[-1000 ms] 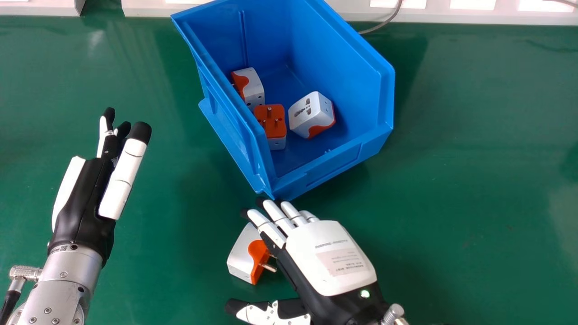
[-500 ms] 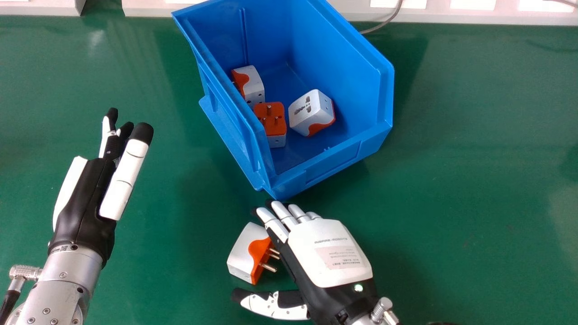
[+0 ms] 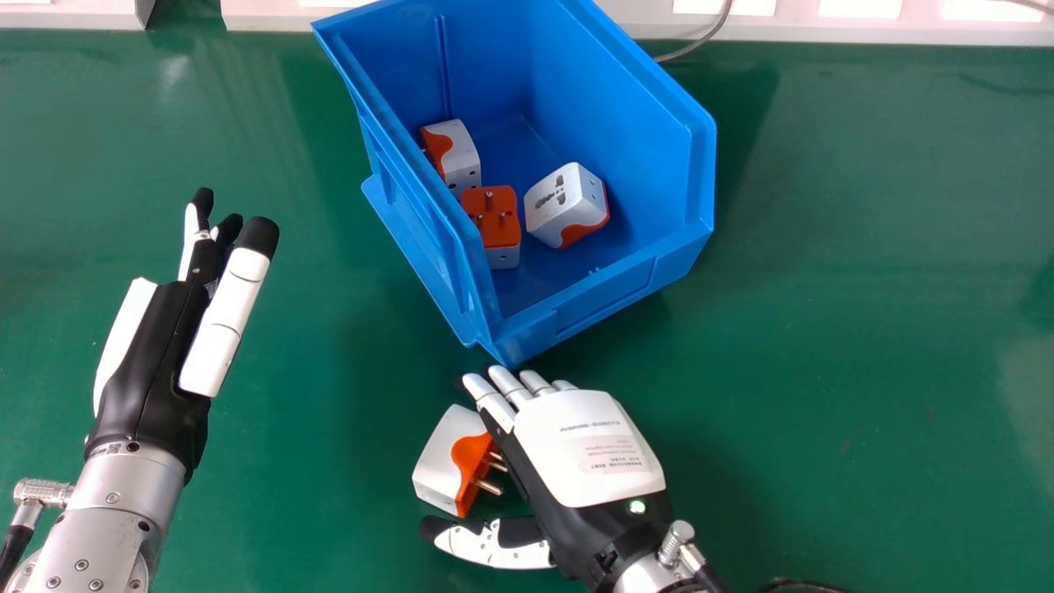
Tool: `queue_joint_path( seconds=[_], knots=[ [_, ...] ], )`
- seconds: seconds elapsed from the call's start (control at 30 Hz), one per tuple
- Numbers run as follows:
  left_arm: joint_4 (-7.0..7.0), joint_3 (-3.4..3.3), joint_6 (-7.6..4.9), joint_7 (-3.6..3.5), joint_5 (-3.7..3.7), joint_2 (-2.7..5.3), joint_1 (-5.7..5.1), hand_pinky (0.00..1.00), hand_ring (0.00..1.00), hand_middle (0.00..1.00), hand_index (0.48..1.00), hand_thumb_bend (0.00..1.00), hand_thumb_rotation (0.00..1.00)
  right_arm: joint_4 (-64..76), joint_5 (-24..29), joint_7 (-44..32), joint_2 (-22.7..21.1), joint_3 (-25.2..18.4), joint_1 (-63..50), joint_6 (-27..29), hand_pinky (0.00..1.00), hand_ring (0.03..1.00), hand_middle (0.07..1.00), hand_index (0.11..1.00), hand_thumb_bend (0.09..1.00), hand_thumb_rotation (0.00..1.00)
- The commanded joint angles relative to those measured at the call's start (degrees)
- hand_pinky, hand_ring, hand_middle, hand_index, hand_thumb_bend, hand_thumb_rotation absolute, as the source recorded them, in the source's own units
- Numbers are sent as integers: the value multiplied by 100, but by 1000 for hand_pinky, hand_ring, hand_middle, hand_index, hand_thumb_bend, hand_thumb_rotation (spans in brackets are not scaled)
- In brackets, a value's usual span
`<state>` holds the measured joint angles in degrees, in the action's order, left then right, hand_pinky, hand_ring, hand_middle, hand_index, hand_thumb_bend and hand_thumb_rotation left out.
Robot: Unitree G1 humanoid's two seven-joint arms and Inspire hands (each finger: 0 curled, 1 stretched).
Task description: Pick all objects and put in blue box
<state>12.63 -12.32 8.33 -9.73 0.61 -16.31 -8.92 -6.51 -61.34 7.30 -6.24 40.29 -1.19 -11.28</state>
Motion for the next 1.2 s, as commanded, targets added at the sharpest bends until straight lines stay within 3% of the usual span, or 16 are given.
queue_joint_path(
  seconds=[0.0, 0.27, 0.43, 0.5, 0.6, 0.63, 0.67, 0.7, 0.8, 1.17],
  knots=[
    [169, -30, 40, 11, 57, -8, 5, 1000, 1000, 1000, 1000, 787, 1000, -18, 5, -130, 34, 42, 78, -70, 874, 918, 942, 917, 371, 680],
    [346, -27, 268, 15, 101, 5, -10, 1000, 1000, 1000, 1000, 797, 1000, 31, -93, -335, 41, 215, 171, -244, 841, 897, 920, 898, 367, 671],
    [409, -29, 342, 7, 99, -6, -14, 1000, 1000, 1000, 1000, 816, 1000, -12, -193, -427, 17, 284, 296, -269, 813, 878, 901, 879, 360, 663],
    [406, -28, 348, 9, 93, -9, -6, 1000, 1000, 1000, 1000, 825, 1000, -12, -272, -431, -31, 313, 348, -283, 771, 842, 868, 849, 356, 657],
    [418, -24, 364, 10, 88, -9, -6, 1000, 1000, 1000, 1000, 831, 1000, -53, -303, -334, -41, 304, 390, -301, 589, 642, 690, 714, 336, 628],
    [411, -26, 365, 8, 91, -12, -1, 1000, 1000, 1000, 1000, 831, 1000, -81, -262, -248, 12, 282, 368, -325, 527, 568, 622, 661, 330, 601],
    [402, -28, 367, 5, 92, -15, 5, 1000, 1000, 1000, 1000, 831, 1000, -113, -202, -165, 63, 258, 343, -334, 422, 455, 515, 589, 357, 494],
    [395, -28, 374, 1, 96, -17, 14, 1000, 1000, 1000, 1000, 831, 1000, -160, -137, -92, 115, 237, 325, -342, 422, 455, 515, 589, 357, 494],
    [419, -34, 394, -12, 116, -17, 13, 1000, 1000, 1000, 1000, 822, 1000, -238, -40, 15, 170, 223, 286, -354, 223, 274, 351, 506, 454, 240],
    [504, -17, 435, -22, 89, -29, 5, 1000, 1000, 1000, 1000, 820, 1000, -211, -44, -219, 111, 243, 386, -412, 220, 286, 373, 479, 490, 150]
  ],
)
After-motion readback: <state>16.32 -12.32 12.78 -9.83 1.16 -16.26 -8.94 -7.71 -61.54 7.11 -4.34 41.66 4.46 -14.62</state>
